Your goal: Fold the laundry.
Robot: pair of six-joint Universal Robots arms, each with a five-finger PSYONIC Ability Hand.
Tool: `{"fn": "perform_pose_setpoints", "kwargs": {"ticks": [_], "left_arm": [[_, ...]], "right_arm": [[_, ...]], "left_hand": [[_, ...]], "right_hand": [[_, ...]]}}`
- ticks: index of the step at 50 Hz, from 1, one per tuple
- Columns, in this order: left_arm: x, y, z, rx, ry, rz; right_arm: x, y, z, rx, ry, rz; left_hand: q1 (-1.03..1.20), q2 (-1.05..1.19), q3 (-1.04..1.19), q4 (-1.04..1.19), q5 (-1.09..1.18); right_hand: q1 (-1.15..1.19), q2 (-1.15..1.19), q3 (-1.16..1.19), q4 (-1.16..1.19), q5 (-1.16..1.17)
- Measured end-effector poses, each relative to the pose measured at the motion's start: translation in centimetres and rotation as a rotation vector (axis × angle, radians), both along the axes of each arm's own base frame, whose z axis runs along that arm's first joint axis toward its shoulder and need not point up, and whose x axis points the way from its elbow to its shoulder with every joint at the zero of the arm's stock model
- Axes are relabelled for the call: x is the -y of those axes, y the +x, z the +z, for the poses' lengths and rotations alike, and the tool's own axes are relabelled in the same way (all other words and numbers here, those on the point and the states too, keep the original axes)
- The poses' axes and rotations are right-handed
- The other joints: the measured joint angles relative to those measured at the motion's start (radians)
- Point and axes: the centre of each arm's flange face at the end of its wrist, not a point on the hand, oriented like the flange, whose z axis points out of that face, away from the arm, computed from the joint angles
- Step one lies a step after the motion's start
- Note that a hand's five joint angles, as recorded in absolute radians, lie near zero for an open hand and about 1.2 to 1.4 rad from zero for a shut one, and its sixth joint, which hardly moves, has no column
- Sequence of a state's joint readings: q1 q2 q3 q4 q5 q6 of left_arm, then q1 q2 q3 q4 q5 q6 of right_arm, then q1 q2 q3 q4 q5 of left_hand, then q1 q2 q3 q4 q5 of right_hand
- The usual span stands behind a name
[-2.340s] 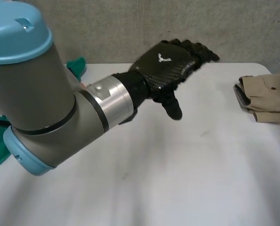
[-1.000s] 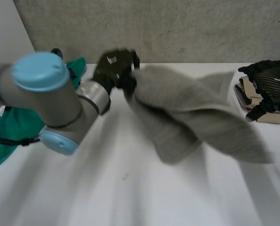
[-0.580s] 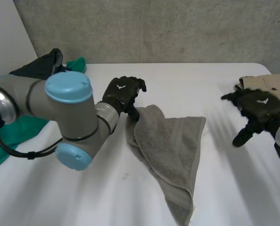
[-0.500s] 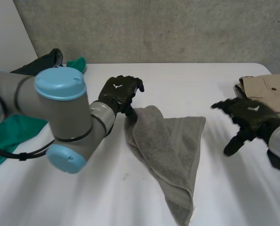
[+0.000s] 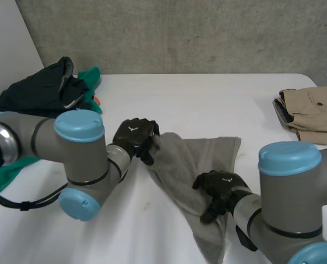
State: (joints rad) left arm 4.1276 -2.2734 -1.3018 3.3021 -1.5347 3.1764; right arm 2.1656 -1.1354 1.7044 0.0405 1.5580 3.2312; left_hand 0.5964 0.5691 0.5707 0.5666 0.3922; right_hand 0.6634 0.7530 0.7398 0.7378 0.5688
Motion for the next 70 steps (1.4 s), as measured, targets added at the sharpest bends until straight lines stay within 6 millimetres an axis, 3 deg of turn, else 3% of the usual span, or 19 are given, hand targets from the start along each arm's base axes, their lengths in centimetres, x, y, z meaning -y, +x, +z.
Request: {"fn": "perform_pose_setpoints", "kwargs": {"ticks": [1,3,8,11,15,18,21,26,32,41,45,47,49,51,52,54,62,65,70], "left_arm": [[0.2,-0.2,-0.3,-0.001,0.003,-0.007],[0.5,-0.5,-0.7,-0.005,0.005,-0.023],[0.9,-0.9,0.2,-0.028,-0.016,-0.045],[0.8,-0.8,3.3,-0.066,-0.073,-0.048],[0.0,-0.1,9.1,-0.133,-0.181,-0.048],[-1.8,1.0,14.6,-0.192,-0.277,-0.05],[-3.7,2.2,18.2,-0.221,-0.326,-0.052],[-5.9,3.7,21.4,-0.229,-0.343,-0.055],[-4.7,3.1,19.6,-0.19,-0.283,-0.05],[2.1,-0.5,9.2,0.026,-0.184,-0.047],[4.6,-0.8,6.3,0.125,-0.23,-0.04],[5.8,-0.7,5.4,0.163,-0.267,-0.031],[6.6,-0.7,4.7,0.195,-0.304,-0.023],[6.8,-0.6,4.4,0.211,-0.32,-0.02],[6.5,-0.6,4.4,0.227,-0.336,-0.021],[5.8,-0.5,4.8,0.233,-0.342,-0.025],[-2.4,1.0,7.5,0.25,-0.3,-0.094],[-6.5,1.4,6.7,0.261,-0.273,-0.159],[-9.3,0.6,4.4,0.259,-0.279,-0.229]], "right_arm": [[0.1,0.1,0.0,-0.004,-0.017,-0.008],[0.2,0.3,0.1,-0.003,-0.049,-0.019],[0.9,0.6,2.4,0.038,-0.179,-0.03],[1.4,0.3,5.6,0.06,-0.302,-0.021],[2.5,-0.9,10.0,0.033,-0.481,-0.018],[3.8,-2.8,14.2,-0.058,-0.662,-0.02],[4.3,-4.0,17.0,-0.145,-0.769,-0.014],[4.4,-5.0,20.2,-0.231,-0.846,0.008],[5.4,-4.4,19.6,-0.232,-0.804,0.052],[10.7,-1.4,11.5,-0.226,-0.617,0.107],[12.8,-0.7,8.9,-0.246,-0.601,0.073],[13.6,-0.4,7.8,-0.261,-0.603,0.048],[14.2,0.0,6.9,-0.274,-0.612,0.026],[14.5,0.2,6.4,-0.283,-0.618,0.012],[14.7,0.4,6.0,-0.291,-0.624,-0.002],[14.7,0.4,5.8,-0.295,-0.625,-0.008],[14.1,-0.1,5.0,-0.307,-0.592,-0.009],[13.7,-0.4,4.6,-0.316,-0.571,-0.002],[12.9,-0.8,4.1,-0.328,-0.55,0.009]], "left_hand": [[0.267,0.238,0.235,0.239,0.233],[0.534,0.534,0.516,0.525,0.5],[0.543,0.618,0.606,0.629,0.536],[0.543,0.621,0.607,0.629,0.536],[0.543,0.621,0.611,0.629,0.536],[0.543,0.624,0.616,0.632,0.536],[0.543,0.624,0.616,0.633,0.536],[0.543,0.627,0.616,0.633,0.562],[0.543,0.627,0.617,0.633,0.563],[0.544,0.627,0.617,0.633,0.581],[0.544,0.627,0.617,0.632,0.581],[0.352,0.46,0.449,0.464,0.419],[-0.084,0.051,0.068,0.074,0.037],[-0.172,-0.049,-0.037,-0.034,-0.059],[-0.229,-0.174,-0.174,-0.182,-0.183],[-0.229,-0.18,-0.183,-0.19,-0.189],[-0.222,-0.176,-0.179,-0.185,-0.183],[-0.182,-0.153,-0.153,-0.149,-0.142],[-0.182,-0.15,-0.151,-0.145,-0.138]], "right_hand": [[0.103,0.162,0.158,0.143,0.142],[0.319,0.361,0.364,0.371,0.361],[0.396,0.404,0.441,0.454,0.424],[0.396,0.404,0.442,0.455,0.425],[0.396,0.404,0.442,0.455,0.425],[0.396,0.404,0.445,0.456,0.425],[0.396,0.404,0.445,0.457,0.426],[0.396,0.404,0.445,0.458,0.43],[0.415,0.404,0.445,0.459,0.437],[0.416,0.404,0.445,0.459,0.437],[0.416,0.404,0.445,0.459,0.438],[0.416,0.404,0.445,0.459,0.439],[0.426,0.404,0.445,0.459,0.44],[0.428,0.404,0.445,0.459,0.44],[0.428,0.404,0.445,0.459,0.44],[0.428,0.404,0.445,0.459,0.44],[0.428,0.404,0.445,0.459,0.44],[0.428,0.404,0.445,0.459,0.44],[0.428,0.404,0.445,0.459,0.44]]}}
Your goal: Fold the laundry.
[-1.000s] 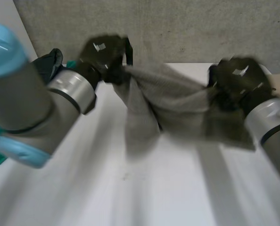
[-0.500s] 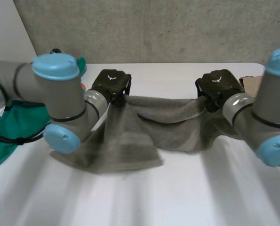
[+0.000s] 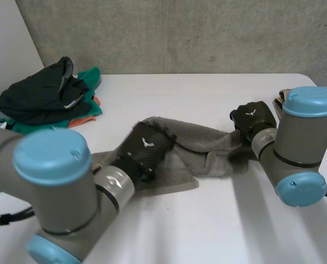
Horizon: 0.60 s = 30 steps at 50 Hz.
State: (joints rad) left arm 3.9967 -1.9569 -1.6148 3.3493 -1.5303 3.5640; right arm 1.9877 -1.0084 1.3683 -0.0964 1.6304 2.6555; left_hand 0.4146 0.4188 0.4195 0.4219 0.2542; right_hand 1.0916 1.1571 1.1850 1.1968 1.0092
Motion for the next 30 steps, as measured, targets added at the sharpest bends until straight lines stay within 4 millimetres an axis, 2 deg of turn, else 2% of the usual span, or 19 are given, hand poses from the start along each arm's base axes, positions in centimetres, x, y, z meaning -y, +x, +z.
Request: {"fn": "perform_pose_setpoints", "kwargs": {"ticks": [4,10,13,15,17,18,19,24,25,27,30], "left_arm": [[0.3,-1.3,-2.1,-0.002,-0.024,-0.026],[2.9,-4.1,-5.9,0.052,-0.098,-0.052],[4.1,-5.1,-7.3,0.1,-0.134,-0.063],[4.5,-5.3,-7.7,0.116,-0.145,-0.066],[5.2,-5.7,-8.3,0.145,-0.166,-0.07],[5.3,-5.8,-8.4,0.149,-0.17,-0.071],[5.4,-5.8,-8.5,0.155,-0.173,-0.071],[5.4,-5.9,-7.6,0.151,-0.187,-0.071],[5.2,-5.7,-6.0,0.129,-0.204,-0.066],[4.9,-5.5,-4.3,0.1,-0.219,-0.06],[4.0,-4.7,0.0,0.008,-0.24,-0.043]], "right_arm": [[-0.4,-0.2,-0.2,-0.006,0.012,0.001],[-0.9,-0.4,-0.8,-0.015,0.033,0.002],[-1.0,-0.5,-1.0,-0.02,0.041,0.002],[-1.0,-0.5,-1.1,-0.021,0.043,0.002],[-1.1,-0.5,-1.2,-0.023,0.046,0.004],[-1.1,-0.5,-1.2,-0.023,0.046,0.004],[-1.1,-0.5,-1.2,-0.024,0.046,0.004],[-0.8,-0.6,-1.0,-0.027,0.037,0.003],[-0.5,-0.7,-0.9,-0.032,0.028,-0.001],[-0.1,-1.0,-0.6,-0.042,0.016,-0.008],[0.8,-1.7,0.0,-0.072,-0.015,-0.022]], "left_hand": [[0.0,0.0,0.0,0.0,0.0],[0.002,0.005,0.006,0.003,0.003],[0.179,0.16,0.152,0.153,0.146],[0.179,0.16,0.152,0.153,0.146],[0.57,0.534,0.528,0.532,0.513],[0.59,0.572,0.563,0.558,0.538],[0.672,0.69,0.668,0.68,0.649],[0.679,0.766,0.751,0.77,0.699],[0.679,0.766,0.751,0.77,0.699],[0.679,0.771,0.757,0.773,0.699],[0.679,0.771,0.757,0.773,0.704]], "right_hand": [[0.0,0.0,0.0,0.0,0.0],[0.0,0.0,0.0,0.0,0.0],[0.0,0.0,0.0,0.0,0.0],[0.0,0.0,0.0,0.0,0.0],[0.0,0.0,0.0,0.0,0.0],[0.0,0.0,0.0,0.0,0.0],[0.0,0.0,0.0,0.0,0.0],[0.0,0.0,0.0,0.0,0.0],[0.0,0.0,0.0,0.0,0.0],[0.0,0.0,0.0,0.0,0.0],[0.006,0.0,0.0,0.0,0.0]]}}
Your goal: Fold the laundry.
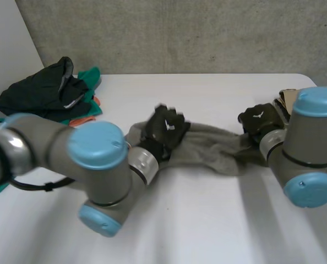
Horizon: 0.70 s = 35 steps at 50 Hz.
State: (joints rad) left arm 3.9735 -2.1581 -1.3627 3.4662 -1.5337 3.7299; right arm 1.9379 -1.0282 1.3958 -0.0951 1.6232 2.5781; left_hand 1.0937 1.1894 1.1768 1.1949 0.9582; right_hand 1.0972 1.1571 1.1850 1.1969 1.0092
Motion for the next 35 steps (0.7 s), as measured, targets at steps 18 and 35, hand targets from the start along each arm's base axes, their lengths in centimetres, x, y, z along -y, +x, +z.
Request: {"fn": "perform_pose_setpoints", "kwargs": {"ticks": [18,35], "left_arm": [[2.7,12.5,9.0,-0.364,0.28,0.169],[10.9,11.5,5.9,-0.303,0.286,0.199]], "right_arm": [[1.4,-3.9,5.6,-0.235,-0.122,-0.043],[2.6,-2.8,8.1,-0.337,-0.171,0.033]], "left_hand": [[0.052,0.008,0.014,0.005,0.048],[0.055,0.009,0.015,0.005,0.05]], "right_hand": [[0.033,0.0,0.005,0.0,0.001],[0.033,0.0,0.005,0.001,0.003]]}}
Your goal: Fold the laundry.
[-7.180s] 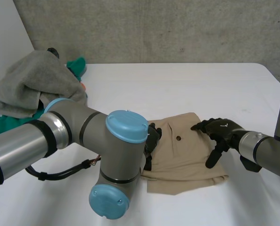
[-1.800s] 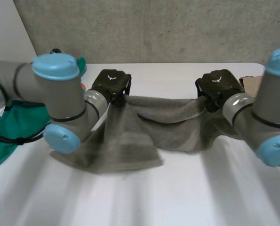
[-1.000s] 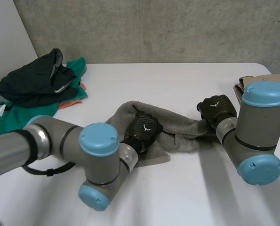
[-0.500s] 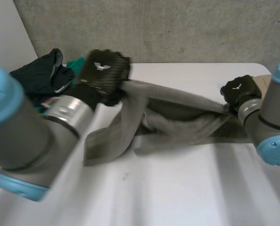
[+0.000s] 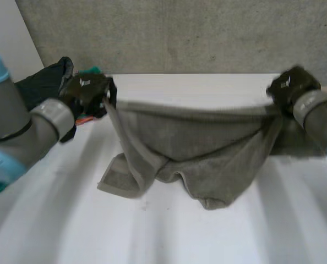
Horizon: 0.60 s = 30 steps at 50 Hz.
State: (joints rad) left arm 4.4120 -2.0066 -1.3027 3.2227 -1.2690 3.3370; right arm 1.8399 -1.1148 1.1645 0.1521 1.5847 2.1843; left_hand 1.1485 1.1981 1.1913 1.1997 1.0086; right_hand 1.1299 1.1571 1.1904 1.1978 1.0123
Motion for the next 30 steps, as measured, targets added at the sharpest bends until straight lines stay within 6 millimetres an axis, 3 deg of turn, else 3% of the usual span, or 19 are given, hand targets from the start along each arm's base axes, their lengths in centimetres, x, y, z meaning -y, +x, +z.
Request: {"fn": "perform_pose_setpoints", "kwargs": {"ticks": [3,6,7,11,14,17,21,25,30], "left_arm": [[2.5,-1.5,2.6,-0.011,-0.164,0.024],[4.6,-2.5,6.6,-0.058,-0.379,0.058],[5.3,-2.9,9.0,-0.094,-0.497,0.077],[5.7,-3.1,14.7,-0.203,-0.779,0.115],[5.1,-2.9,17.5,-0.259,-0.908,0.126],[4.7,-2.7,18.4,-0.276,-0.948,0.128],[4.4,-2.6,16.9,-0.252,-0.902,0.114],[4.1,-2.7,12.6,-0.185,-0.767,0.09],[2.4,-2.4,4.2,-0.067,-0.518,0.042]], "right_arm": [[2.8,1.0,2.4,0.096,-0.182,-0.029],[4.7,1.8,5.8,0.224,-0.386,-0.047],[5.2,2.0,7.7,0.29,-0.489,-0.047],[5.3,2.4,12.7,0.447,-0.748,-0.021],[4.7,2.6,14.6,0.504,-0.848,0.005],[4.3,2.8,15.0,0.517,-0.873,0.023],[3.7,3.3,13.5,0.495,-0.826,0.058],[3.2,3.6,9.7,0.439,-0.692,0.081],[1.6,3.5,2.2,0.344,-0.401,0.102]], "left_hand": [[0.0,0.001,0.0,0.0,0.0],[0.0,0.001,0.001,0.001,0.0],[0.0,0.002,0.002,0.001,0.0],[0.0,0.002,0.002,0.003,0.0],[0.0,0.002,0.002,0.003,0.0],[0.0,0.002,0.002,0.003,0.0],[0.0,0.002,0.002,0.003,0.0],[0.0,0.002,0.002,0.003,0.0],[0.0,0.002,0.002,0.003,0.0]], "right_hand": [[0.0,0.0,0.0,0.0,0.0],[0.0,0.0,0.0,0.001,0.0],[0.0,0.0,0.0,0.001,0.0],[0.0,0.0,0.0,0.001,0.0],[0.0,0.0,0.0,0.001,0.001],[0.0,0.0,0.0,0.001,0.0],[0.0,0.0,0.0,0.001,0.001],[0.0,0.0,0.0,0.001,0.001],[0.0,0.0,0.0,0.001,0.001]]}}
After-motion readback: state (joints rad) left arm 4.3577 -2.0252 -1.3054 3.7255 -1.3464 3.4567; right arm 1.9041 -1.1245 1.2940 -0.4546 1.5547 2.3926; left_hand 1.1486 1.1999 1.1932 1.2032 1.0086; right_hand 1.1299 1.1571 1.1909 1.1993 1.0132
